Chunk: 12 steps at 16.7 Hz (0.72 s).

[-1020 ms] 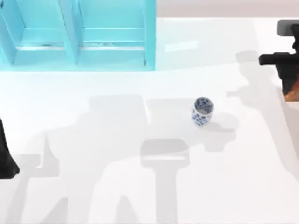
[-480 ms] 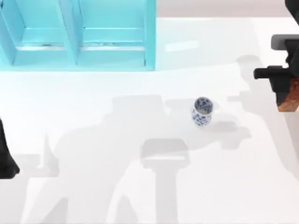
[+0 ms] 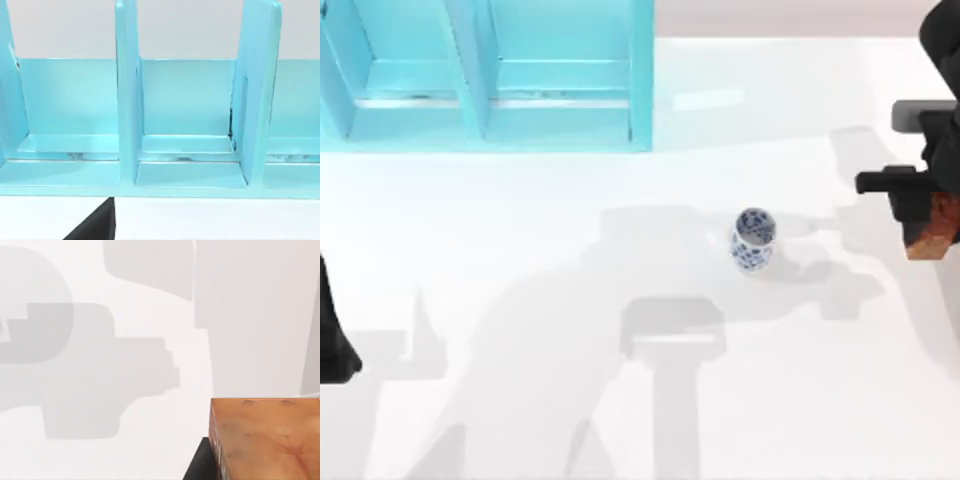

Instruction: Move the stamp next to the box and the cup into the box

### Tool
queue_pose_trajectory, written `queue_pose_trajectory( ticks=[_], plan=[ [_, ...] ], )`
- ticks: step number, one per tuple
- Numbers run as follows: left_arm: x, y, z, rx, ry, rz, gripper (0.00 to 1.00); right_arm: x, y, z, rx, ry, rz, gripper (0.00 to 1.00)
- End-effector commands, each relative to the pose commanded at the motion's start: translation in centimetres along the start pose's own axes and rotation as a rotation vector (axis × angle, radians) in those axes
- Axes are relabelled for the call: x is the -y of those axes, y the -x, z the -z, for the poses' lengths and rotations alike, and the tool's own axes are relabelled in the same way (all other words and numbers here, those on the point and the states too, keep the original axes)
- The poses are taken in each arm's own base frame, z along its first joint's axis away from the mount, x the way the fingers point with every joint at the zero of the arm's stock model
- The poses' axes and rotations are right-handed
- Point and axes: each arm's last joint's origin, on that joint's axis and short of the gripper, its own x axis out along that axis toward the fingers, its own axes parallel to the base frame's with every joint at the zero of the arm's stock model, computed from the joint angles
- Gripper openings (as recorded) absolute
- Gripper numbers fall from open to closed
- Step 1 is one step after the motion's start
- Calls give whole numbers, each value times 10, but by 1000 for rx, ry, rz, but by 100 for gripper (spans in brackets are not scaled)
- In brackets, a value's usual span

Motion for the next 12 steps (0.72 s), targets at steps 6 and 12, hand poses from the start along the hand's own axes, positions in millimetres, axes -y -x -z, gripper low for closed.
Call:
queue_pose_trajectory(
  ticks=[6, 12],
  plan=[
    [0, 0, 0, 0, 0, 0, 100, 0, 0, 0, 0, 0, 0, 38],
    [0, 0, 0, 0, 0, 0, 100, 0, 0, 0, 0, 0, 0, 83]
  ],
)
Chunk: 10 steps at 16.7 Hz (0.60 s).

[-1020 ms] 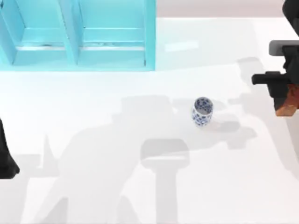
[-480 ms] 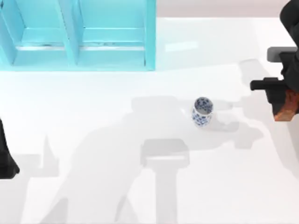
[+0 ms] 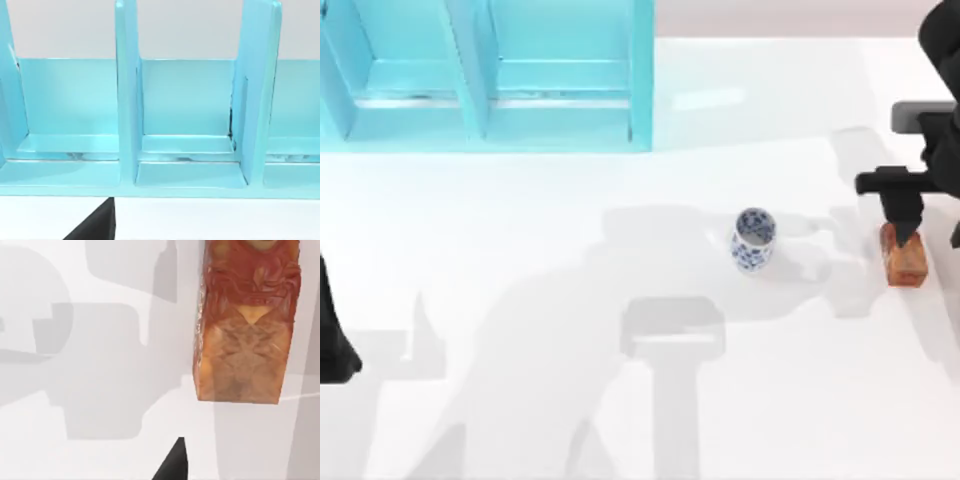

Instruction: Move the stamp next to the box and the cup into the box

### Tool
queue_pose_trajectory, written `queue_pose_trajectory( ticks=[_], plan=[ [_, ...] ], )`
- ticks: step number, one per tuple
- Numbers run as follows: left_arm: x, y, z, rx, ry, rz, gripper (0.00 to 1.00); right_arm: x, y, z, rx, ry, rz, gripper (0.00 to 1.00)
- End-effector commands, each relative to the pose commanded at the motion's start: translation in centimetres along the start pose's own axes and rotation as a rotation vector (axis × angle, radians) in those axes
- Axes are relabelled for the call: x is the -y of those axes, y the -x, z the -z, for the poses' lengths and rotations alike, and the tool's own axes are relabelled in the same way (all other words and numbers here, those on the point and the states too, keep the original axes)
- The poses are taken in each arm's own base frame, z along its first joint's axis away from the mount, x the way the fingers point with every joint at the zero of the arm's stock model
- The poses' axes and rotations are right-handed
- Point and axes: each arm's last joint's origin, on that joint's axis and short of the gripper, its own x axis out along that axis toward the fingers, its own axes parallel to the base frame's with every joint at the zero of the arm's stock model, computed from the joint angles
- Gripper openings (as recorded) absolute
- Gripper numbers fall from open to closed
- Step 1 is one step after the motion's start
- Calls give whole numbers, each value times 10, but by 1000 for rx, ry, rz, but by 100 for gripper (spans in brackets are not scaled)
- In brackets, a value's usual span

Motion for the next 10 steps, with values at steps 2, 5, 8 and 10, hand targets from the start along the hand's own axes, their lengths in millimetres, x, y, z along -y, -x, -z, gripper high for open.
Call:
queue_pose_trajectory(
  ticks=[2, 5, 8, 10],
  plan=[
    [0, 0, 0, 0, 0, 0, 100, 0, 0, 0, 0, 0, 0, 98],
    [0, 0, 0, 0, 0, 0, 100, 0, 0, 0, 0, 0, 0, 100],
    [0, 0, 0, 0, 0, 0, 100, 0, 0, 0, 0, 0, 0, 100],
    [0, 0, 0, 0, 0, 0, 100, 0, 0, 0, 0, 0, 0, 100]
  ],
)
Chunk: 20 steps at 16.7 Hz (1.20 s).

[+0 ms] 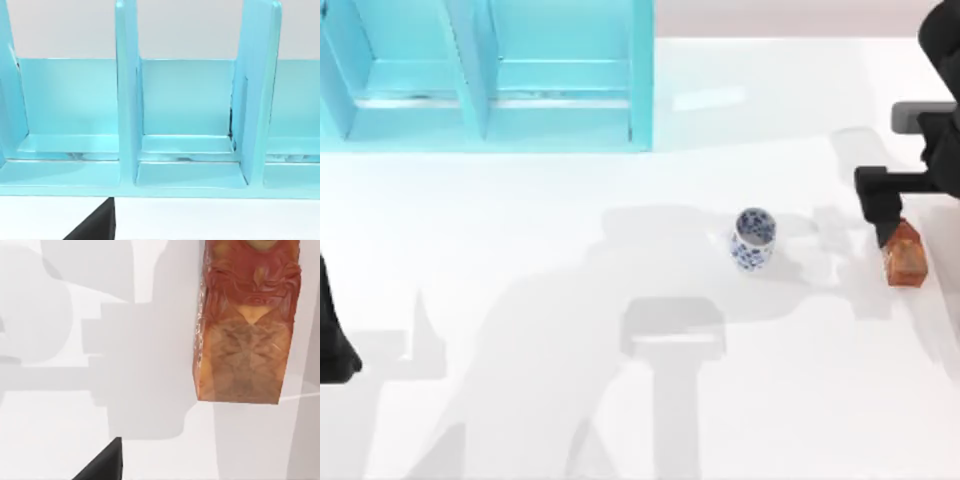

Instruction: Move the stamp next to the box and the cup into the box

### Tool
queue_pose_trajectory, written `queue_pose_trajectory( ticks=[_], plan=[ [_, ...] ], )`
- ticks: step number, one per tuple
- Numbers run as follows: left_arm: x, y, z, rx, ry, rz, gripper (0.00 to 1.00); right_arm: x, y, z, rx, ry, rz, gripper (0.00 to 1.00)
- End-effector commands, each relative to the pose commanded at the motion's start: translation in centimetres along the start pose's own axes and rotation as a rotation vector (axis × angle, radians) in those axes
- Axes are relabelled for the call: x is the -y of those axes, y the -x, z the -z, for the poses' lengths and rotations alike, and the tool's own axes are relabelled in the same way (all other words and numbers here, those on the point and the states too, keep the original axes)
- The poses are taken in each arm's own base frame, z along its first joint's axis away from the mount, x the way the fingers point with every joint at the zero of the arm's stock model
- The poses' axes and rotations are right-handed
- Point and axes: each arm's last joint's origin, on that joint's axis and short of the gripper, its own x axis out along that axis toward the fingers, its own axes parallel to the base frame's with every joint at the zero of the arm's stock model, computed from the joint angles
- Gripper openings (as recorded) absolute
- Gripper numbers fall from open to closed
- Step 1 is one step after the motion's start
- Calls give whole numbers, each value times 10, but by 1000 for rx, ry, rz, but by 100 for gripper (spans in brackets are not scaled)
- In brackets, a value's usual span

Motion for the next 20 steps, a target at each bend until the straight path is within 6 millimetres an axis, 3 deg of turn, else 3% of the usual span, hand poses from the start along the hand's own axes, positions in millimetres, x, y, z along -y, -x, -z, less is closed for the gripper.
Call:
queue_pose_trajectory(
  ticks=[4, 17, 20],
  plan=[
    [0, 0, 0, 0, 0, 0, 100, -1, 8, -3, -2, 0, -1, 100],
    [0, 0, 0, 0, 0, 0, 100, 0, 99, 0, -1, 0, 0, 100],
    [0, 0, 0, 0, 0, 0, 100, 0, 100, 0, 0, 0, 0, 100]
  ],
)
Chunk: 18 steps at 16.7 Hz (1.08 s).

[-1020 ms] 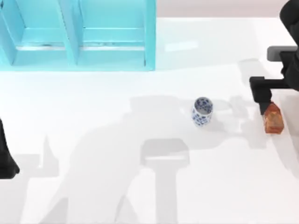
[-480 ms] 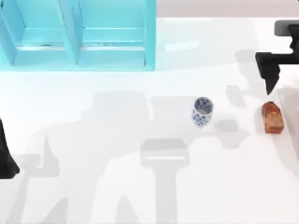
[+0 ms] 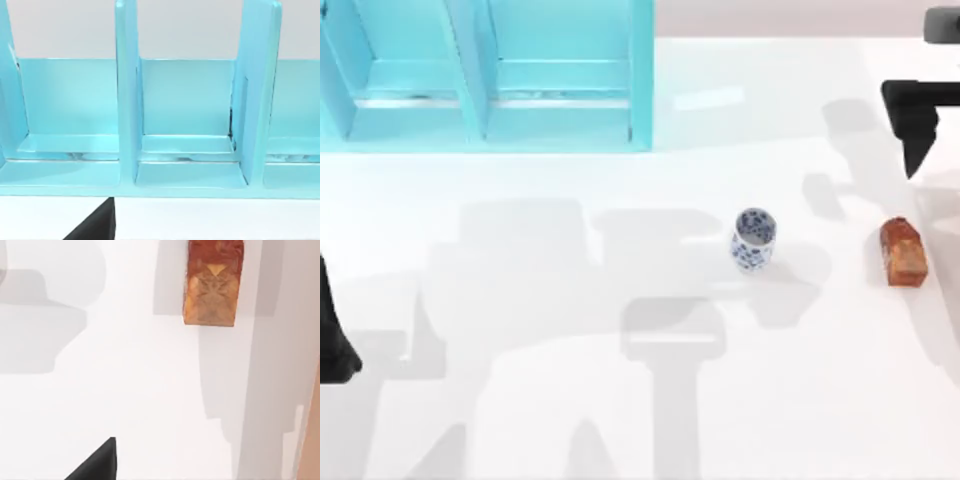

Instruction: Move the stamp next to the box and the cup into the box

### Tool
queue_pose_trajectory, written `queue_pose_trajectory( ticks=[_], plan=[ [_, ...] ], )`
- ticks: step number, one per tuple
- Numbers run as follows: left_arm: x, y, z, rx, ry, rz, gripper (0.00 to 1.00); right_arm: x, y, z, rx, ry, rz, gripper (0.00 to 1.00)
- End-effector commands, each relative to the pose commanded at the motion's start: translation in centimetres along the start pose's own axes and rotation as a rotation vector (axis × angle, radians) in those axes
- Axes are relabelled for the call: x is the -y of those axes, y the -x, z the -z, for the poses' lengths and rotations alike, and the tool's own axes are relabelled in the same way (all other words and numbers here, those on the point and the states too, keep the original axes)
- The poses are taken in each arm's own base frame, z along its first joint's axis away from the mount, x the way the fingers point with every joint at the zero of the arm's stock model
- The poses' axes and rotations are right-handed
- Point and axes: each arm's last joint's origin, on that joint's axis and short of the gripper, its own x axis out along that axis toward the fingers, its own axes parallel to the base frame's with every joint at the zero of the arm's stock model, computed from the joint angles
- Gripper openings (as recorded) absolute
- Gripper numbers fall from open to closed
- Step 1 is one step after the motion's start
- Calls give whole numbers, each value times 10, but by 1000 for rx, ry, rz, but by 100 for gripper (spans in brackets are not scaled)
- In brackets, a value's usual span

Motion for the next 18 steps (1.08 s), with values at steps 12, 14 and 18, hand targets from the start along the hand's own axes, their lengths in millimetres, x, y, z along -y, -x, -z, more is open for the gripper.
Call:
queue_pose_trajectory(
  ticks=[12, 14, 18],
  plan=[
    [0, 0, 0, 0, 0, 0, 100, -118, -53, -27, -8, 0, 4, 100],
    [0, 0, 0, 0, 0, 0, 100, -135, -60, -27, -3, 0, 2, 100],
    [0, 0, 0, 0, 0, 0, 100, -135, -61, -27, -5, -3, 2, 100]
  ],
)
